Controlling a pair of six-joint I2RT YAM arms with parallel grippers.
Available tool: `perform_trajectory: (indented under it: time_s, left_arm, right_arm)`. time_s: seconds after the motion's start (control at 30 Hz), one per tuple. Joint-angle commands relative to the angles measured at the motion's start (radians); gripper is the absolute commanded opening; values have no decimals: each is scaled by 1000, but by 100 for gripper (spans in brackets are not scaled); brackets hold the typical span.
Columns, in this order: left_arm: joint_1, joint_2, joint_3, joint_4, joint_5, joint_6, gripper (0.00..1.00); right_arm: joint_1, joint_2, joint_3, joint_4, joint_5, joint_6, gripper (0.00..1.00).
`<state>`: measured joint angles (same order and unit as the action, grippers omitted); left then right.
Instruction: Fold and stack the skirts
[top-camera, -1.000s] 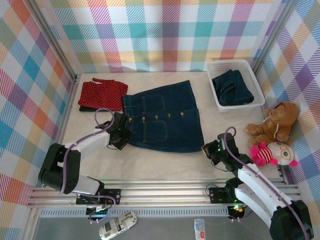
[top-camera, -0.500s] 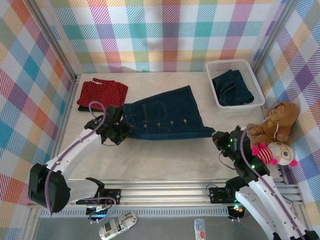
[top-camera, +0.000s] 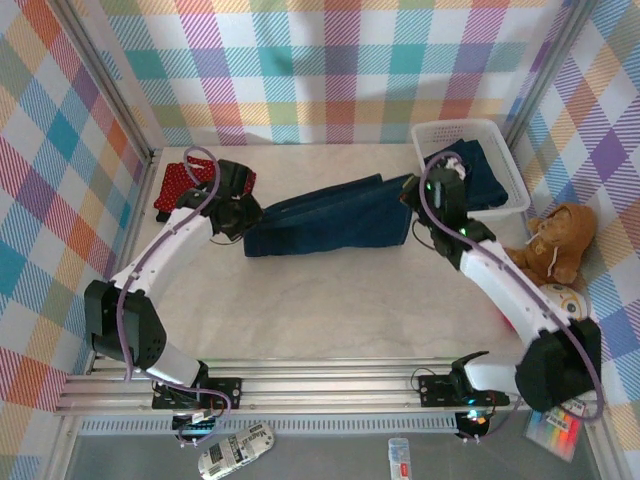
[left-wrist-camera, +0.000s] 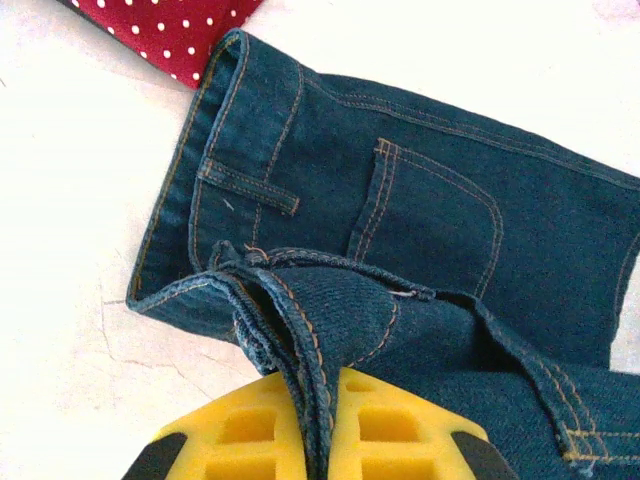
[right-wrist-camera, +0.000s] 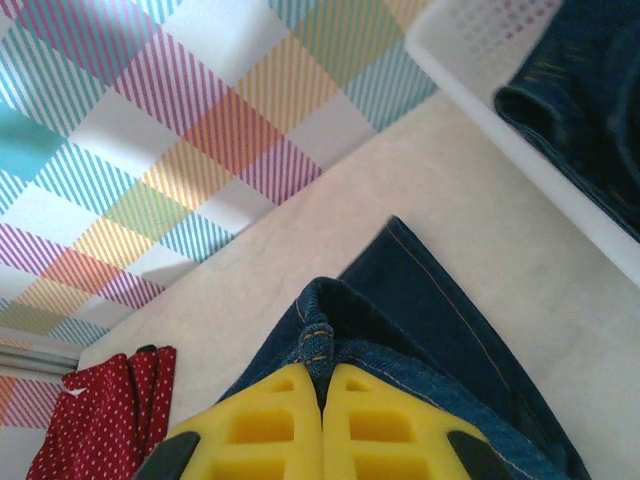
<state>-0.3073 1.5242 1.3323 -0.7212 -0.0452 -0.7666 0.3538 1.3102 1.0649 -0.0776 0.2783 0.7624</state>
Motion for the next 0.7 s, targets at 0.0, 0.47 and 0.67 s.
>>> perform_trajectory:
  time_s: [0.0, 0.47, 0.67]
  left_arm:
    - [38, 17, 45, -37, -63, 49, 0]
    - [110, 213, 129, -40, -30, 42, 0]
    - [128, 334, 165, 7, -19, 9, 0]
  right_arm:
    - [-32, 92, 105, 86, -33, -86, 0]
    - [-96, 540, 475, -35, -256, -50, 0]
    - [-97, 675, 563, -38, -221, 16, 0]
